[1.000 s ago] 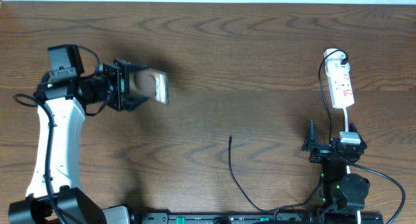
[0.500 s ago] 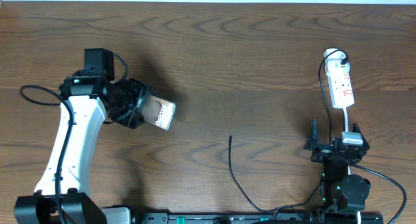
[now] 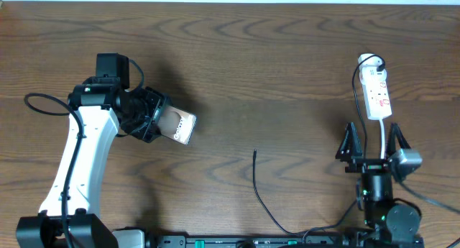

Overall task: Plug charger to phone and switch on socket
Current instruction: 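Move the right gripper toward the phone held by the left gripper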

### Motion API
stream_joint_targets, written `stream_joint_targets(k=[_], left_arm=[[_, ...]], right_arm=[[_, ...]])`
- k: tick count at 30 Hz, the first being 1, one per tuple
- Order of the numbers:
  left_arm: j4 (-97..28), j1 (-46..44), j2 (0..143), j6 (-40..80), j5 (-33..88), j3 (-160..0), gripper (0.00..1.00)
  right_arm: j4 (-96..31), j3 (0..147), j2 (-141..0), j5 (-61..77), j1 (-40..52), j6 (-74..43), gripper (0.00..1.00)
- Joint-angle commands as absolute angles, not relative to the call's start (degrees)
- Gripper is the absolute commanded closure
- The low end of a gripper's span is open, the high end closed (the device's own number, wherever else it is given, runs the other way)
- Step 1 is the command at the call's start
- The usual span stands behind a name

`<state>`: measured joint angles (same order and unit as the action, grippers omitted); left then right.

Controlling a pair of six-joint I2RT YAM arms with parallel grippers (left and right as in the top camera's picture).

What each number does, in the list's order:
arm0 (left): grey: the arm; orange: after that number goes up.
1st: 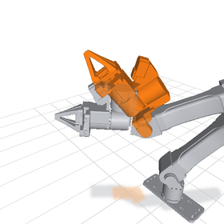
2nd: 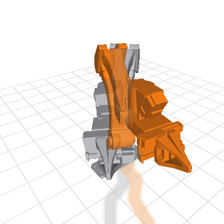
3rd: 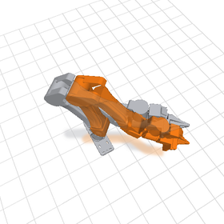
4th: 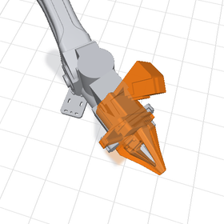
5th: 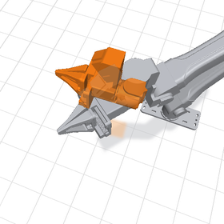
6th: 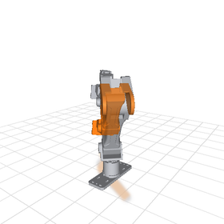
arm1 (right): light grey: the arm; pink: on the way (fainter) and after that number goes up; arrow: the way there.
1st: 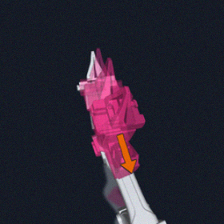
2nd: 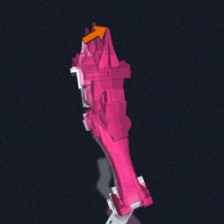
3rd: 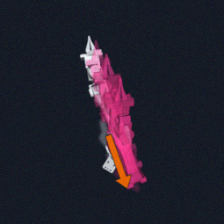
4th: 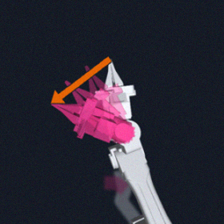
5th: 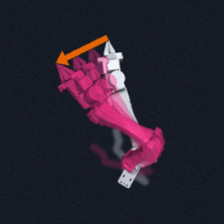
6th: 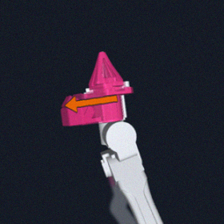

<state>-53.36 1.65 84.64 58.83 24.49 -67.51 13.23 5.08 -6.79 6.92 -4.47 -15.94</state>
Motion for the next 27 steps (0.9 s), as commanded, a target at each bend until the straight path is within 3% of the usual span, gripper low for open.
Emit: stream_joint_targets(k=[1,13,17,22,27], left_arm=[[-52.84,1.63,83.18,58.33,24.82,-68.51,0.93],[-52.42,1.63,83.18,58.33,24.82,-68.51,0.93],[-52.40,1.63,83.18,58.33,24.82,-68.51,0.93],[-51.70,1.63,83.20,58.46,24.77,-68.51,0.93],[-50.76,1.61,83.50,60.38,22.83,-68.49,0.93]], right_arm=[[11.33,15.05,-18.52,16.75,-4.03,-22.20,0.01],[9.34,56.03,-80.38,73.41,-3.64,-22.96,0.01],[13.06,61.36,-93.19,74.37,-3.64,-31.86,0.01],[21.41,61.93,-105.08,70.22,-3.07,-58.57,0.01],[25.06,61.91,-111.04,71.55,2.26,-62.48,0.01]])
